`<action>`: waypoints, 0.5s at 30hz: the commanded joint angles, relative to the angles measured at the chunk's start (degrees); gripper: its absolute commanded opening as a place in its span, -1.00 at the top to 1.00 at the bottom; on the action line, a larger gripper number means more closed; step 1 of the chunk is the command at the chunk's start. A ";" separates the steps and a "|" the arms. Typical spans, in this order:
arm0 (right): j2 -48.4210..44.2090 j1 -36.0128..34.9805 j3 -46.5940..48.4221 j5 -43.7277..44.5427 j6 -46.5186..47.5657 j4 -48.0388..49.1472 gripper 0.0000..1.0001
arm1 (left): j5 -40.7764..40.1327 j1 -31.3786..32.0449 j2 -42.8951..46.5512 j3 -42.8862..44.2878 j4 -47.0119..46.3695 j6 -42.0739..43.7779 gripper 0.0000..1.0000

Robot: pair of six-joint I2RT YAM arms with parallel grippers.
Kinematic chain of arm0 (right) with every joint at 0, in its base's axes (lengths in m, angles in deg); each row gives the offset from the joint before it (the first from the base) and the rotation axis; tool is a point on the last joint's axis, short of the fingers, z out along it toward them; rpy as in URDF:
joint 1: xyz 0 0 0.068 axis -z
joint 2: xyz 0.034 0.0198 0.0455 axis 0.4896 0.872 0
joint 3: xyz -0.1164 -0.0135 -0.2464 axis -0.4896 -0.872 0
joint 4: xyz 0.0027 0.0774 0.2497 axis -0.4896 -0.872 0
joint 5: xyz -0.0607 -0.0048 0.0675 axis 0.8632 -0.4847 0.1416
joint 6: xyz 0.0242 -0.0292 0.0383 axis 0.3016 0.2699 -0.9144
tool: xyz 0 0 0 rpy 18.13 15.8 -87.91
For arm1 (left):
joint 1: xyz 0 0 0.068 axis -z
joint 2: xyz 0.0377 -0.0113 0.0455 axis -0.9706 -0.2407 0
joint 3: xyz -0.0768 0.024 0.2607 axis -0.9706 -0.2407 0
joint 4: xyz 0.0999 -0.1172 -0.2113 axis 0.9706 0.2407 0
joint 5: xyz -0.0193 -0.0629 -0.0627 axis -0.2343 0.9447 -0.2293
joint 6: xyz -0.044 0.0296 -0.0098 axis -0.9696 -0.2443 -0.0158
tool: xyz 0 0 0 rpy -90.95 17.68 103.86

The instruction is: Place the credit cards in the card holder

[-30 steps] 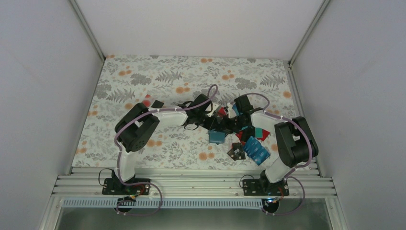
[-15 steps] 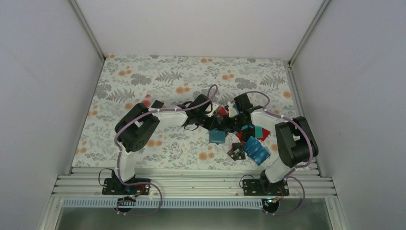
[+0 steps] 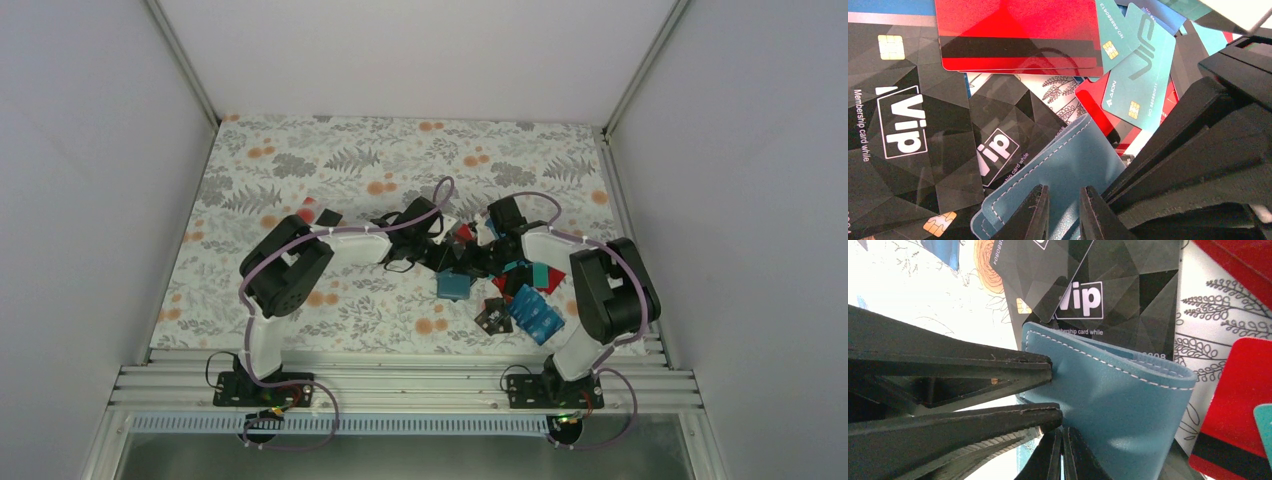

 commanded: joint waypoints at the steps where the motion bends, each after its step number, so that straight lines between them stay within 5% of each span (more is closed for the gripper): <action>1: 2.67 0.08 -0.67 2.06 0.23 1.94 0.92 | 1.07 0.58 -1.15 -1.54 1.50 -0.54 0.66; 15: 1.06 -0.01 -3.47 1.95 1.62 2.21 0.92 | -2.42 0.59 3.28 -0.19 2.95 -1.60 0.66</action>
